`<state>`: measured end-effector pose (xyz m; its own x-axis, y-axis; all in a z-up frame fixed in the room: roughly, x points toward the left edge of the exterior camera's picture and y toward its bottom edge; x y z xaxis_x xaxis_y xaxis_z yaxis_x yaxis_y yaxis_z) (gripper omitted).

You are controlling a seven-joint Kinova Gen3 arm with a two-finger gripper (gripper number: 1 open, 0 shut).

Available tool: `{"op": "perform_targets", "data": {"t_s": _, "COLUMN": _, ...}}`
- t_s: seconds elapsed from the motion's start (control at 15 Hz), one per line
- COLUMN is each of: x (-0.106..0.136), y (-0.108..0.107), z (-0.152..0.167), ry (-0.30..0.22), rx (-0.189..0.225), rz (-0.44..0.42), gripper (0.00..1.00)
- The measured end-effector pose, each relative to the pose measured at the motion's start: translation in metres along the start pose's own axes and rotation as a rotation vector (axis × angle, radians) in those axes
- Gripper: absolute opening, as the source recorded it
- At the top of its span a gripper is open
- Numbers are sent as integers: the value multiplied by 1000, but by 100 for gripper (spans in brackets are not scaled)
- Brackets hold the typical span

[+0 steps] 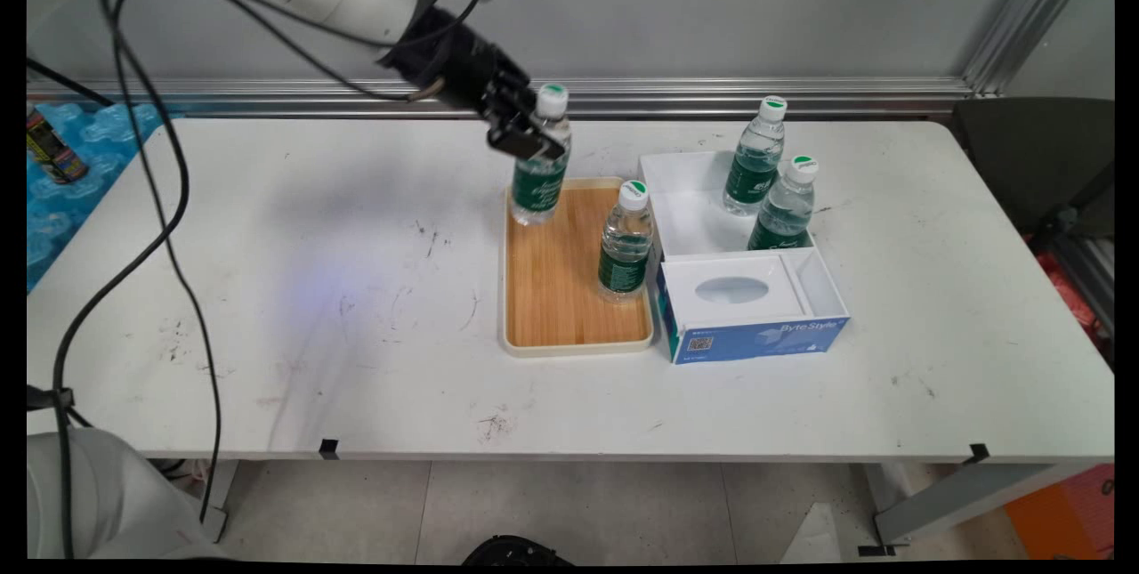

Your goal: Place the picked object on the tray

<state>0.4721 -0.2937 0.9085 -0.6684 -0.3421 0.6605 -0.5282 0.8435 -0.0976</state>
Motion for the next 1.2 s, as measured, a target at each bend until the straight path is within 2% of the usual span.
{"op": "perform_targets", "data": {"t_s": 0.6, "x": -32, "y": 32, "z": 3, "ry": -5, "rx": -43, "rz": -3, "gripper": 0}}
{"op": "perform_targets", "data": {"t_s": 1.2, "x": -47, "y": 48, "z": 28, "ry": 31, "rx": -87, "rz": 10, "gripper": 0}}
